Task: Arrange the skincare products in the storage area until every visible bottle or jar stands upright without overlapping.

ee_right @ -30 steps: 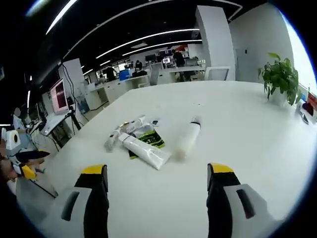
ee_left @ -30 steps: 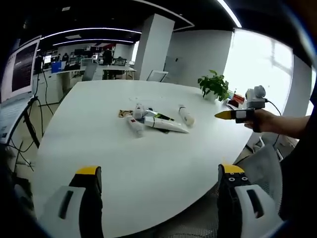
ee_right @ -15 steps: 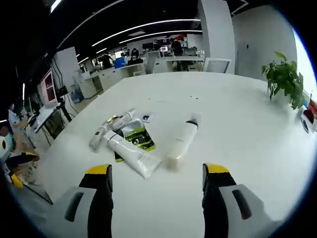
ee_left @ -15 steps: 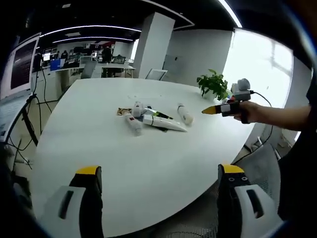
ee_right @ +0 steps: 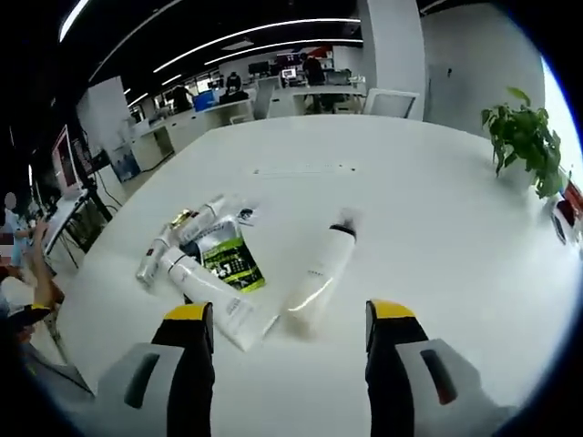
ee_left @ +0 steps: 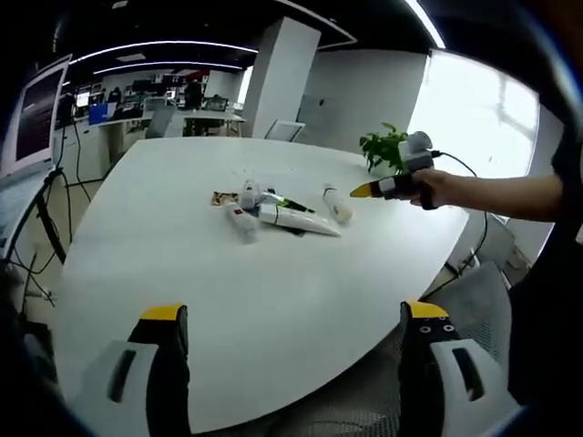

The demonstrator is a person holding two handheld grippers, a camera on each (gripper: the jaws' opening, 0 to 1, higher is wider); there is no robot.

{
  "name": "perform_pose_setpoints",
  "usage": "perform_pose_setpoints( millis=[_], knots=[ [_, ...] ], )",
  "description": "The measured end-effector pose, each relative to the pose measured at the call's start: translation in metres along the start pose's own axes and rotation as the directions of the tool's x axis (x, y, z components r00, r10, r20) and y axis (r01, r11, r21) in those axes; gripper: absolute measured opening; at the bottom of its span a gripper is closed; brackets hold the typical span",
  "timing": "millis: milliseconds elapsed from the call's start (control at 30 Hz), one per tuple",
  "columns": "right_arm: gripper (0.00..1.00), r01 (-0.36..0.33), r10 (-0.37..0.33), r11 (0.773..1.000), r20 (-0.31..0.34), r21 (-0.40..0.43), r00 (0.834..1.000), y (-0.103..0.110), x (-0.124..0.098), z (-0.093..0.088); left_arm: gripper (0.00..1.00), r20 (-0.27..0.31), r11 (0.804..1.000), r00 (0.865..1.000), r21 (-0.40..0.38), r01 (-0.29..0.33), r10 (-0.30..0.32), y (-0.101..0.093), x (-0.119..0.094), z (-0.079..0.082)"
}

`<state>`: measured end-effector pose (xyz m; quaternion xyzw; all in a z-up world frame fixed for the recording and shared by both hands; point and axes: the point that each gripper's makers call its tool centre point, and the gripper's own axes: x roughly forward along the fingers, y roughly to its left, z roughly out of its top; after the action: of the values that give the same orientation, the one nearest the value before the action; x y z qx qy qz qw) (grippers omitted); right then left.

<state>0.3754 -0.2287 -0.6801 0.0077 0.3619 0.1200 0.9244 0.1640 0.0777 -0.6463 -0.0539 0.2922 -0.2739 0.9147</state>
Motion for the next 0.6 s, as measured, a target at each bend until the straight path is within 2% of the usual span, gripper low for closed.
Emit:
perform_pose_setpoints(
  millis=[133, 400, 500, 533, 600],
  knots=[
    [0.66, 0.003, -0.004, 1.0, -0.016, -0.008, 1.0, 0.0, 0.005, 0.0, 0.9, -0.009, 1.0, 1.0, -0.001, -0.003, 0.003, 0.0, 0.001, -0.001],
    [0.63, 0.028, -0.029, 1.0, -0.09, -0.014, 0.996, -0.026, 0.043, -0.008, 0.9, -0.025, 1.0, 1.0, -0.004, -0.012, 0.012, 0.002, 0.002, -0.004],
    [0.62, 0.039, -0.042, 0.999, -0.11, -0.024, 0.993, -0.03, 0.049, -0.008, 0.9, -0.032, 1.0, 0.999, -0.005, -0.014, 0.014, 0.002, 0.002, -0.004],
    [0.62, 0.043, -0.046, 0.999, -0.112, -0.029, 0.993, -0.026, 0.044, -0.009, 0.9, -0.034, 1.0, 0.999, -0.005, -0.015, 0.015, 0.002, 0.002, -0.005],
    [0.61, 0.055, -0.059, 0.998, -0.115, -0.036, 0.992, -0.032, 0.051, -0.006, 0.9, -0.039, 1.0, 0.999, -0.007, -0.016, 0.016, 0.003, 0.002, -0.006]
  ],
)
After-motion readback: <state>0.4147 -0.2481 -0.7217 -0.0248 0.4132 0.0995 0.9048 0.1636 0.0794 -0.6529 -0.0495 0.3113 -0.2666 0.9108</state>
